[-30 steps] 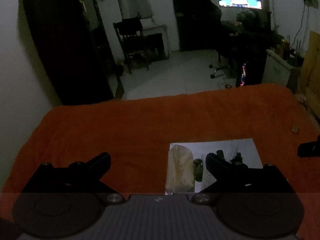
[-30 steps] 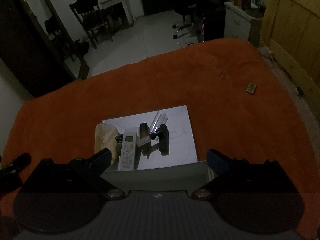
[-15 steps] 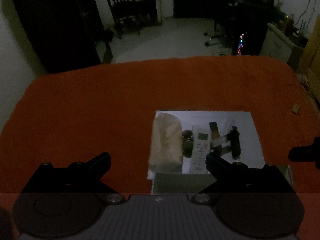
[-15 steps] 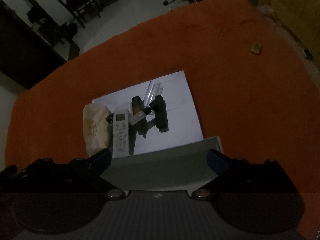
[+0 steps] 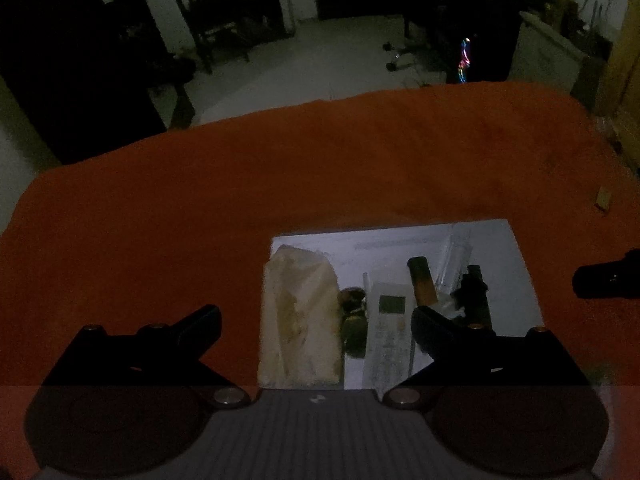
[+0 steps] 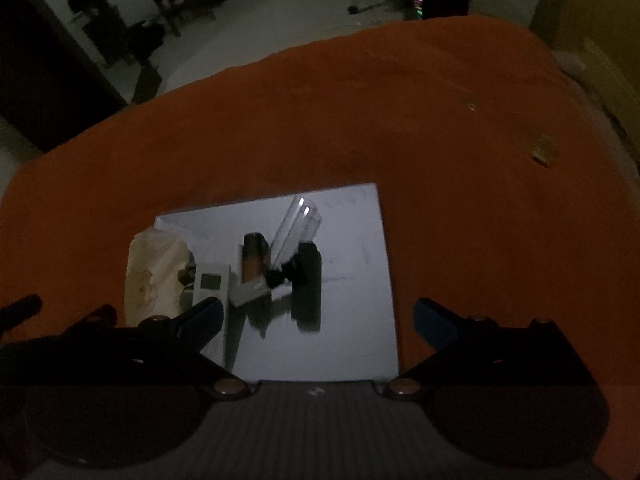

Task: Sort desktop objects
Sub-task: 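Move the left tool toward the white remote and the right tool toward the clear vial, then grasp the white remote with the left tool while the right tool grasps the small clear vial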

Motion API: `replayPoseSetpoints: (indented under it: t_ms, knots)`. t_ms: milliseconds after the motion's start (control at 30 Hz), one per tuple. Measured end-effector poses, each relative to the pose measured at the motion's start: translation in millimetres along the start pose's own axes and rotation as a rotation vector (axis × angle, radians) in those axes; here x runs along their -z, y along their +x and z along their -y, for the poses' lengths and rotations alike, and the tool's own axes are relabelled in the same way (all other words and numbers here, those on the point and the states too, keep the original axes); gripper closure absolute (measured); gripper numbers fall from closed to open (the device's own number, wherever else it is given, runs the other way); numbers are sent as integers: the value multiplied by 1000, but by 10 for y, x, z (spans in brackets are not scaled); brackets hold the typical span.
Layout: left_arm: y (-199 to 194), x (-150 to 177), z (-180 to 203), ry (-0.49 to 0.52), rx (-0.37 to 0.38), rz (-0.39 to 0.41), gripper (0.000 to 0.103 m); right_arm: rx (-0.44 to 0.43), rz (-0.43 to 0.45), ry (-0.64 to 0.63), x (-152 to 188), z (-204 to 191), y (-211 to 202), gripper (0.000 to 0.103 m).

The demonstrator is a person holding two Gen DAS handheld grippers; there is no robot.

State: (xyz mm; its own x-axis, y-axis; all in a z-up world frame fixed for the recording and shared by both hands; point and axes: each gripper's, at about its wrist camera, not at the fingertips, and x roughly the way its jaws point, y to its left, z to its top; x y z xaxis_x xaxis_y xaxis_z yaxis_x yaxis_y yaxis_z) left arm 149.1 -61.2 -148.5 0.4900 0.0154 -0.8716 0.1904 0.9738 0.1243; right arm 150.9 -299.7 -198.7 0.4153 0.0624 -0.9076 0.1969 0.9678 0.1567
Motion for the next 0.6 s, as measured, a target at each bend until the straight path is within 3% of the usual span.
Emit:
replayPoseSetpoints:
  t_ms: [100,233,367,500,600]
  knots:
    - [175,-64,81,21,19,14,1,-7,10,-16,-62,50,224,0]
    - [478,-56,78,75,-8,24,1,-95,14,15,-131,52,610,0]
    - [758,-10,60,64,11,20,1,-109,7,20,-142,31,941,1]
    - [979,69,42,59,78,-48,2,-66,7,-33,-105,-48,1124,11]
    - [1017,103,4,66,102,-74,3,-65,-2,-63,-105,-67,1206,28]
